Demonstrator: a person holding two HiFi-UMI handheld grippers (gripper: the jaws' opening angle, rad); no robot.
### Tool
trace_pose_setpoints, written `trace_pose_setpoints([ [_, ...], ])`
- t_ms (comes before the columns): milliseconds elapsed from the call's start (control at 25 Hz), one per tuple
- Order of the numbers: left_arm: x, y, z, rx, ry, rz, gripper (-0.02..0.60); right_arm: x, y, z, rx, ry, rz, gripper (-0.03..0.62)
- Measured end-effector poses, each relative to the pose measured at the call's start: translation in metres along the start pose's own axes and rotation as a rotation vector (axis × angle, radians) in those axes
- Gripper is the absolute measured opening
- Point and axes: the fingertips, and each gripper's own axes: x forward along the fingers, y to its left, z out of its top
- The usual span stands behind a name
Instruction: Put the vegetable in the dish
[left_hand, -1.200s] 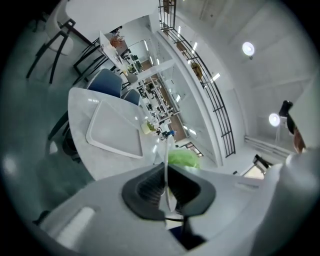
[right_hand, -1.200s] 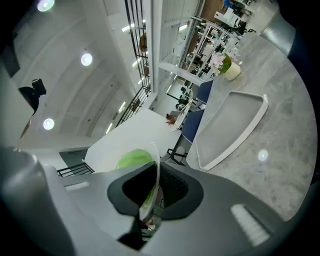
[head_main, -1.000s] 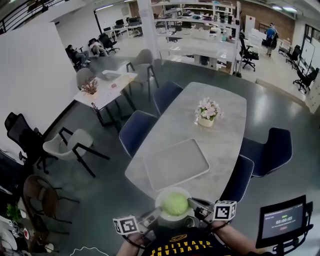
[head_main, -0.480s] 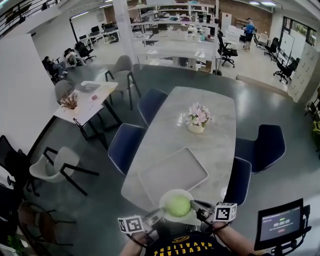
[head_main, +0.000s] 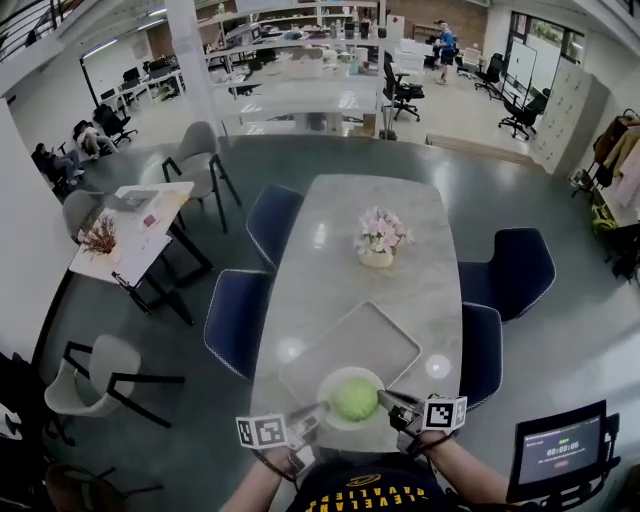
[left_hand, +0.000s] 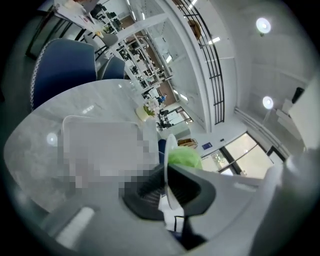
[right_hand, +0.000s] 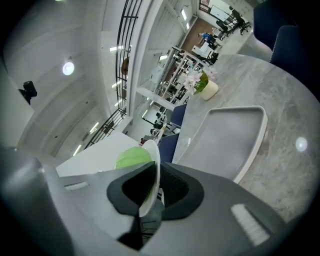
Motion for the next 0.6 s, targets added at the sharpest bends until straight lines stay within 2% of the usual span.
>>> trace_pose_setpoints([
  [280, 0.012, 0.027, 0.018, -0.004, 0.068, 0.011, 0.018, 0.019, -0.023, 0.000, 0.001, 0.018, -0.074, 0.038],
  [600, 0.036, 0.040, 0.013, -0.044, 0.057, 0.042, 0.016, 0.018, -0.056, 0.007, -0.004, 0.084, -0.107, 0.041],
])
